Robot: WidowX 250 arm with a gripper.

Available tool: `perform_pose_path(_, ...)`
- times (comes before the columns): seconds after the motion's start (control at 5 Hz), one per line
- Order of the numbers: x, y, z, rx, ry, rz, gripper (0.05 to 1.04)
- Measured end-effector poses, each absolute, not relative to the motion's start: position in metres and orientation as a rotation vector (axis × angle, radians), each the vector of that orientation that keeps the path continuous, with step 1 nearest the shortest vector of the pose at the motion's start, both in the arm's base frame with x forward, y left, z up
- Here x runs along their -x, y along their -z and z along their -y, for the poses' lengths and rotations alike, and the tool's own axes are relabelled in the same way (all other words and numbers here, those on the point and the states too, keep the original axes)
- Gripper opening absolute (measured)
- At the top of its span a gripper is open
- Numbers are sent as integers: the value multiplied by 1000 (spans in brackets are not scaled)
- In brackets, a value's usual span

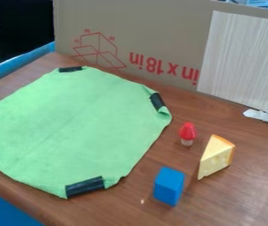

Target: Fold the cloth from top right to bottom left

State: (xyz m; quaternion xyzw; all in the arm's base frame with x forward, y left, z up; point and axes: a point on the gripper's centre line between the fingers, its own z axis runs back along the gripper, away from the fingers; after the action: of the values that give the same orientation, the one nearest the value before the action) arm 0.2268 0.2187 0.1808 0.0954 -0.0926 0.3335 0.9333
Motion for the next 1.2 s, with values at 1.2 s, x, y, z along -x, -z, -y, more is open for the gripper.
perform_pose_path(1.2, -350, -117, -69, -276, -679, 374, 1000)
